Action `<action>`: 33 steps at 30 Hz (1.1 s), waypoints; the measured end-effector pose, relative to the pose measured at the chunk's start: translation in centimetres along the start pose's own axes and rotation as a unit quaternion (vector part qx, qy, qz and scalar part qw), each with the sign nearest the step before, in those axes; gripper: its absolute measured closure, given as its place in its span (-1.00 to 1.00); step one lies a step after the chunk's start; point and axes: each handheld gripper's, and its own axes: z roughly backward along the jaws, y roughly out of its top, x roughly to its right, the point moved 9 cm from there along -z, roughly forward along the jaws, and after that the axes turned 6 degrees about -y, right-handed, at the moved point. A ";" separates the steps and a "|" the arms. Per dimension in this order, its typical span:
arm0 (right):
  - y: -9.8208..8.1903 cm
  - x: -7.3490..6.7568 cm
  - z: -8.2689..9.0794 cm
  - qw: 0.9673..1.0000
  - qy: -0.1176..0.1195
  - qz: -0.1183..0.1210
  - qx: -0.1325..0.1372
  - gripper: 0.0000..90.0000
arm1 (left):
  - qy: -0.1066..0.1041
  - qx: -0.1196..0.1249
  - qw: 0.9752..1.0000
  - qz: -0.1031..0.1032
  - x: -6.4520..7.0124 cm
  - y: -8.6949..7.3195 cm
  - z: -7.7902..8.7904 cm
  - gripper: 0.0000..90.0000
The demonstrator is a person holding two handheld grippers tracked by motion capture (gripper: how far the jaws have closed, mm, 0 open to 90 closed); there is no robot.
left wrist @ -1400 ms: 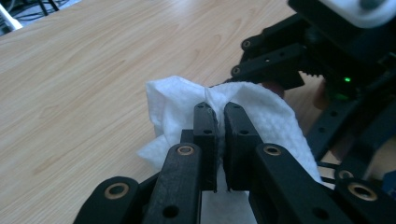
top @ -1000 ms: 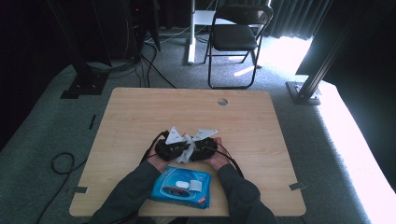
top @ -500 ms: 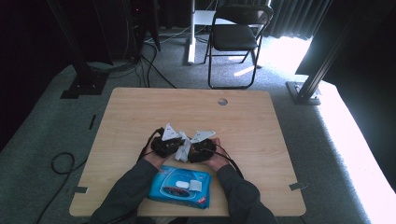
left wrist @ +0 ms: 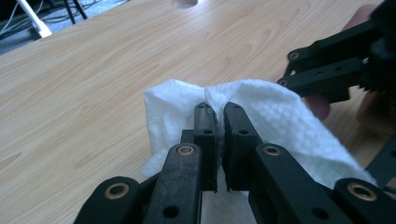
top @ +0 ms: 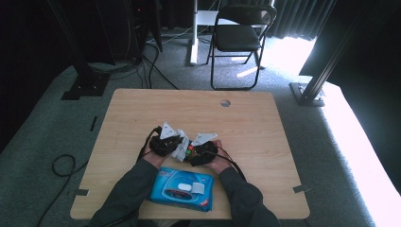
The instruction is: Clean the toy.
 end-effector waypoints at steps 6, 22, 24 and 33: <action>0.0 -0.1 -0.1 1.000 0.002 0.002 0.001 -0.24 | -0.013 -0.005 1.000 -0.013 1.1 0.2 -0.5 0.90; 0.3 -0.1 -0.2 1.000 0.003 -0.005 0.005 -0.24 | -0.055 -0.006 0.998 -0.038 3.1 0.6 -0.9 0.90; 0.4 -0.1 -0.2 1.000 0.002 -0.005 0.006 -0.24 | -0.066 -0.002 0.997 -0.038 3.3 0.7 -0.9 0.90; 0.5 -0.7 -0.1 1.000 0.006 0.008 0.007 -0.24 | -0.049 -0.001 0.998 -0.031 2.4 0.9 -1.0 0.89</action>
